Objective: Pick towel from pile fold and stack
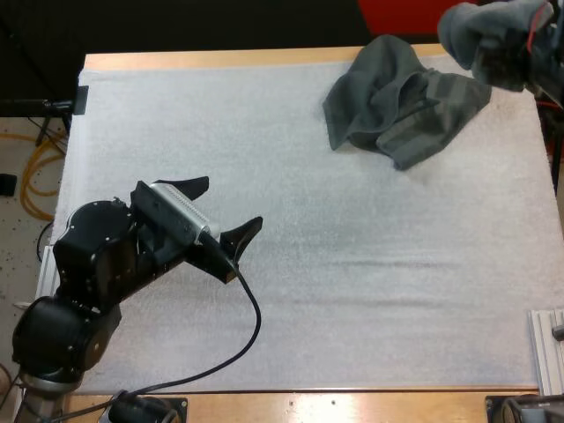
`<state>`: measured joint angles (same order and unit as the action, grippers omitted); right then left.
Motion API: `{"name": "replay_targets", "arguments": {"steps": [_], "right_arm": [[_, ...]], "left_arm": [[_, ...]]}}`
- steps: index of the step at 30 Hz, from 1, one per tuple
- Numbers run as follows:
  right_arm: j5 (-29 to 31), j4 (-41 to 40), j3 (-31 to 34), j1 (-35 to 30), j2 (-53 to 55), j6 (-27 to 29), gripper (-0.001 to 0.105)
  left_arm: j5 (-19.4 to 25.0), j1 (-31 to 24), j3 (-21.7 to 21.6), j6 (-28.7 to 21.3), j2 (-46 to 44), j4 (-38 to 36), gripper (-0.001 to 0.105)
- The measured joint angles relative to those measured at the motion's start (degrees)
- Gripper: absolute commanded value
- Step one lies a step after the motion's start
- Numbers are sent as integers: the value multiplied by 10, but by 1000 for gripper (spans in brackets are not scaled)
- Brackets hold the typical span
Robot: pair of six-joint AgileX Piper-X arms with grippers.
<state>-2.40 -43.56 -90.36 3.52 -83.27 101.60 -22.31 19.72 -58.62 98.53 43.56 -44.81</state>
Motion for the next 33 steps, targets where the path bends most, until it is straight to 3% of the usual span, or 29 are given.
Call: {"name": "replay_targets", "arguments": {"steps": [5,9,15,20,22,25,27,29,31,33], "right_arm": [[-44,-139,8,0,56,0,1],[-71,-202,59,13,97,0,1],[-73,-208,174,115,133,-48,1],[-106,-144,204,242,126,-83,3],[-115,-116,204,285,126,-94,10],[-115,-110,210,321,126,-93,33],[-114,-109,231,320,126,-85,60],[-108,-110,259,308,120,-64,78],[-92,-117,288,292,109,-60,82],[-75,-125,312,270,101,-60,78]], "left_arm": [[-1,0,-1,-2,-26,-44,85],[-2,0,-1,-2,-48,-85,85],[-2,0,-1,-2,-75,-128,85],[-2,0,-1,-2,-78,-130,85],[-2,0,-1,-2,-78,-130,85],[-2,0,-1,-2,-78,-131,85],[-2,0,-1,-2,-78,-132,85],[-2,0,-1,-2,-78,-134,85],[-2,0,-1,-2,-78,-134,85],[-2,0,-1,-2,-78,-134,85]]}}
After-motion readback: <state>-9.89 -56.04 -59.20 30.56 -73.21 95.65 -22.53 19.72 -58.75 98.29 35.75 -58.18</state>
